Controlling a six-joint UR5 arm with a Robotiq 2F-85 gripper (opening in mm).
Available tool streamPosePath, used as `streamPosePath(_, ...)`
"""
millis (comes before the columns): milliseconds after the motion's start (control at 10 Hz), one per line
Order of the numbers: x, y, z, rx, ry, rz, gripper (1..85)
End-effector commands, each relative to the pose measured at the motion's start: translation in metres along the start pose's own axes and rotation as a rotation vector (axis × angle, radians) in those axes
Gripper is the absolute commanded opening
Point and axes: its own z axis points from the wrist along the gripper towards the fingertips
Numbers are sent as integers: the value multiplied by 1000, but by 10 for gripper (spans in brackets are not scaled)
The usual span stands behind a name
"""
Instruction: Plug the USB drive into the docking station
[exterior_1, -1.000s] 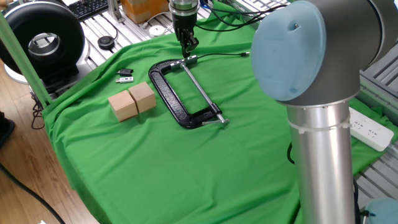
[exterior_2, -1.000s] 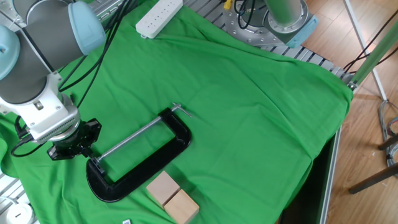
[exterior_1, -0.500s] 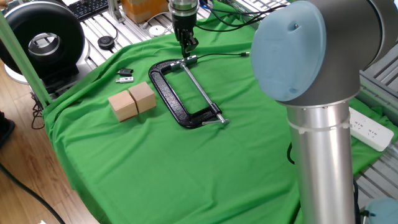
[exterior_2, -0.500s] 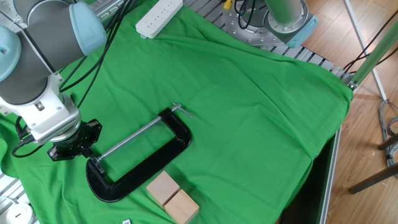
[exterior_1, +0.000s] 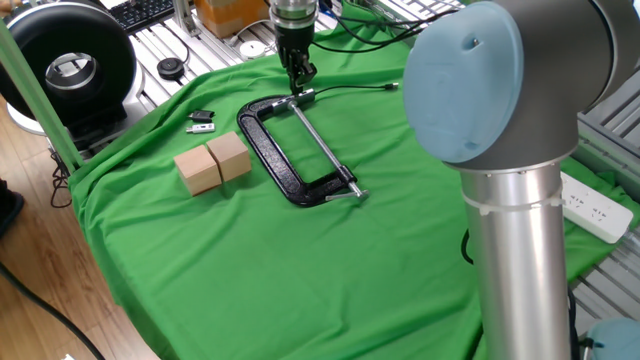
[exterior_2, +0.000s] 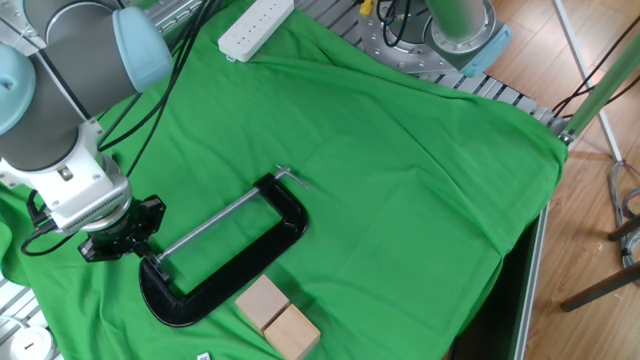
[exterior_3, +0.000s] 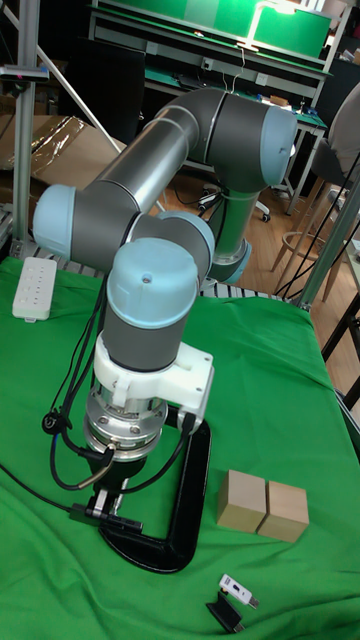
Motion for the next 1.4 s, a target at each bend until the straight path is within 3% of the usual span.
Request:
streamPosePath(0,1,-3,1,9,-7,4,17)
streamPosePath(1300,5,-7,3,25,9,15,17)
